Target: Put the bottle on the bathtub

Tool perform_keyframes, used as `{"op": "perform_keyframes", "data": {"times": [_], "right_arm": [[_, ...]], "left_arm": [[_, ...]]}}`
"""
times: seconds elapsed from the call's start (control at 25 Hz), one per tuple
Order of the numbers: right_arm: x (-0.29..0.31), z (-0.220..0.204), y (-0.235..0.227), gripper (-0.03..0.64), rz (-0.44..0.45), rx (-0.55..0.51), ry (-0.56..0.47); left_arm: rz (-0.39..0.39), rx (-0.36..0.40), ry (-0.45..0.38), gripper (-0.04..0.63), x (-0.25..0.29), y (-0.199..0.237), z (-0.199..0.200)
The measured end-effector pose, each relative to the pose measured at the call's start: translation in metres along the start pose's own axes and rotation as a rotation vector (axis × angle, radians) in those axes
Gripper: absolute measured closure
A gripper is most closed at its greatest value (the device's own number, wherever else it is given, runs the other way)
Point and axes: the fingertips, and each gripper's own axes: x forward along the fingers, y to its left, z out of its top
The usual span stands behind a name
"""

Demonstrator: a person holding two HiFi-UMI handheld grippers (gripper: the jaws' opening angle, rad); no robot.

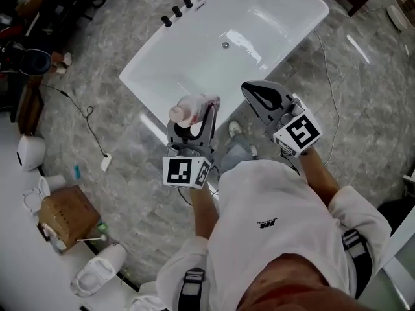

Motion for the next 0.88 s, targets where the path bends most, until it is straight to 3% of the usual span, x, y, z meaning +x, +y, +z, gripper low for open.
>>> {"op": "perform_keyframes", "data": {"times": [0.48, 0.88], "right_arm": [[0.128, -0.002, -0.031, 0.621, 0.099, -0.026, 0.065], [0.191, -0.007, -0.065, 0.621, 0.169, -0.016, 0.092]], "left_arm": [[0.070, -0.029, -0.019, 0.374, 0.057, 0.117, 0.009], [0.151, -0.053, -0.024, 0.374, 0.098, 0.175, 0.008]]}}
